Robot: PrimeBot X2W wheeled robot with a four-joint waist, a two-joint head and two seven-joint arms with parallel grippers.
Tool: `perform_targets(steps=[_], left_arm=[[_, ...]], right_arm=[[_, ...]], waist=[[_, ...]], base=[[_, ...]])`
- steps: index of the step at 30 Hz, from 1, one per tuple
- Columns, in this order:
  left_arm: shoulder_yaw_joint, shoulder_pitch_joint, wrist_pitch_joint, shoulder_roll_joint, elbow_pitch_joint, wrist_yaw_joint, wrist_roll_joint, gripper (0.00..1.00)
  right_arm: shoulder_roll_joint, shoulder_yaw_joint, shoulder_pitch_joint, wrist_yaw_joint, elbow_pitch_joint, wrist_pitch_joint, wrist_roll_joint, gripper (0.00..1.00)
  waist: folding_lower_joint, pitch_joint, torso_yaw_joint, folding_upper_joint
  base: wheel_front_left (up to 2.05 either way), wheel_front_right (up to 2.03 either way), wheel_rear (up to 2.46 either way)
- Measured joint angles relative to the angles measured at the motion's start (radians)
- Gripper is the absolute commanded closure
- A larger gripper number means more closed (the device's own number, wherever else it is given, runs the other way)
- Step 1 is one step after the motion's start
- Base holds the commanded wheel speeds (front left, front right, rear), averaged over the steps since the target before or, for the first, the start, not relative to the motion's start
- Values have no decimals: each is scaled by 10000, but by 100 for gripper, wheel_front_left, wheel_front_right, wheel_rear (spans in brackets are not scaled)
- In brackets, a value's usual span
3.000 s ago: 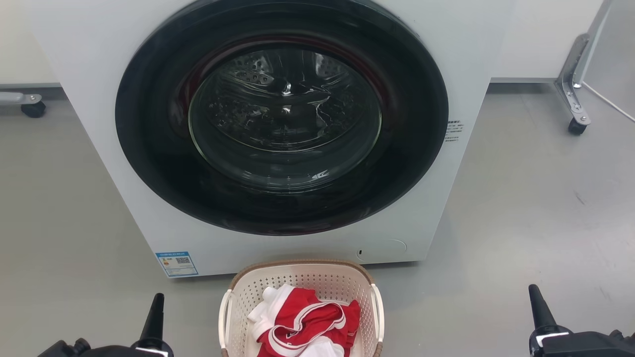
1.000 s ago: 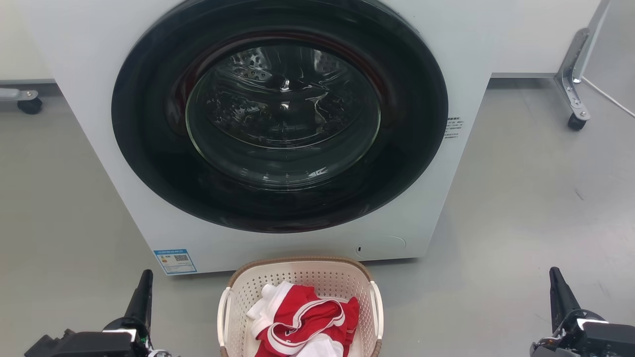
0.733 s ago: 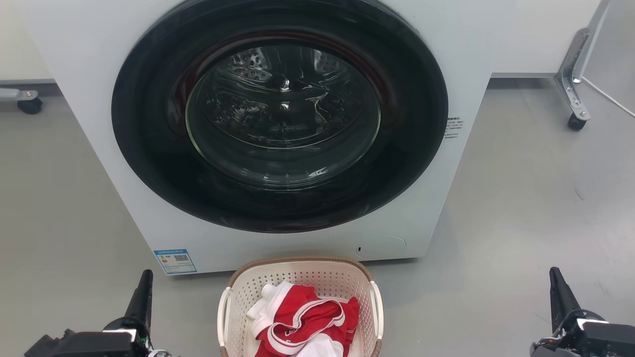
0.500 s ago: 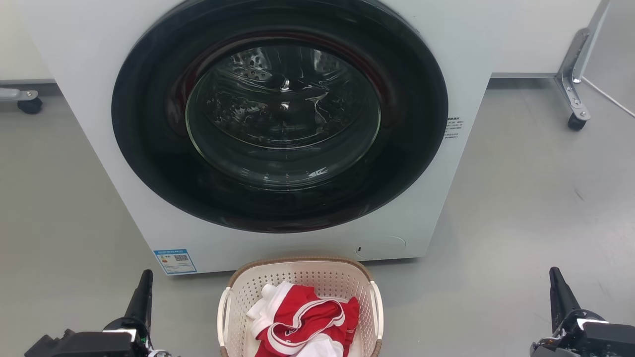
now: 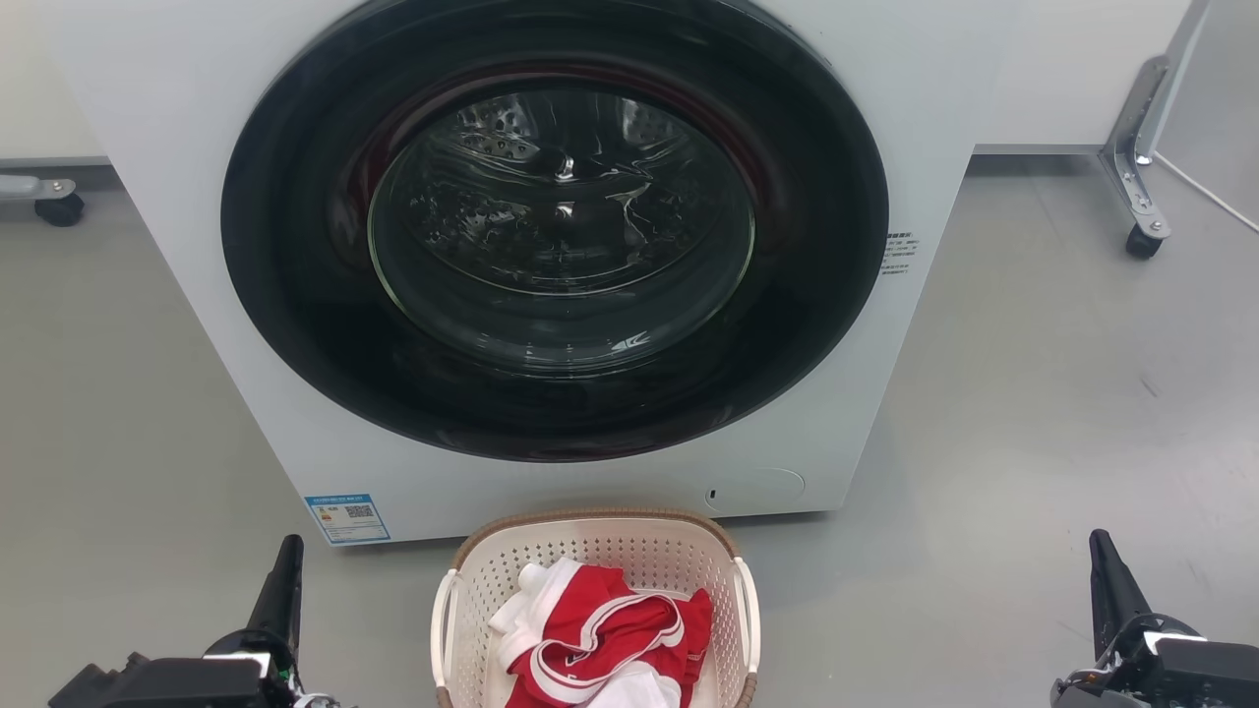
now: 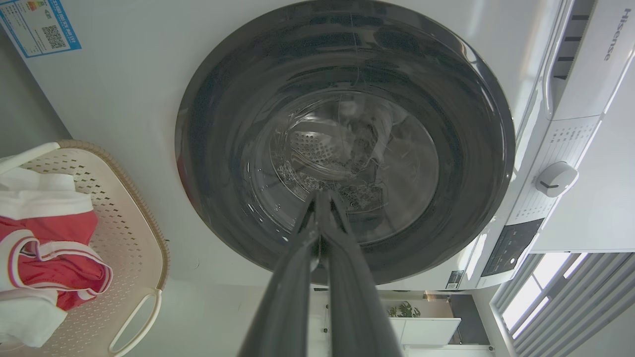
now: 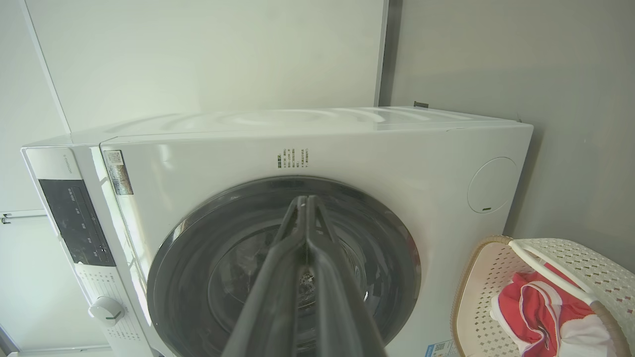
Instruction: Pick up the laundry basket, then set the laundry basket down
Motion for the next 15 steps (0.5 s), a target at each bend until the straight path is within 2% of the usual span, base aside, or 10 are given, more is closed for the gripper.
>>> perform_targets(steps=[15], left_arm=[[0,0,0,0,0,0,0,100]], right_arm=[[0,0,0,0,-2,0,0,100]], waist=[[0,0,0,0]], base=[[0,0,0]])
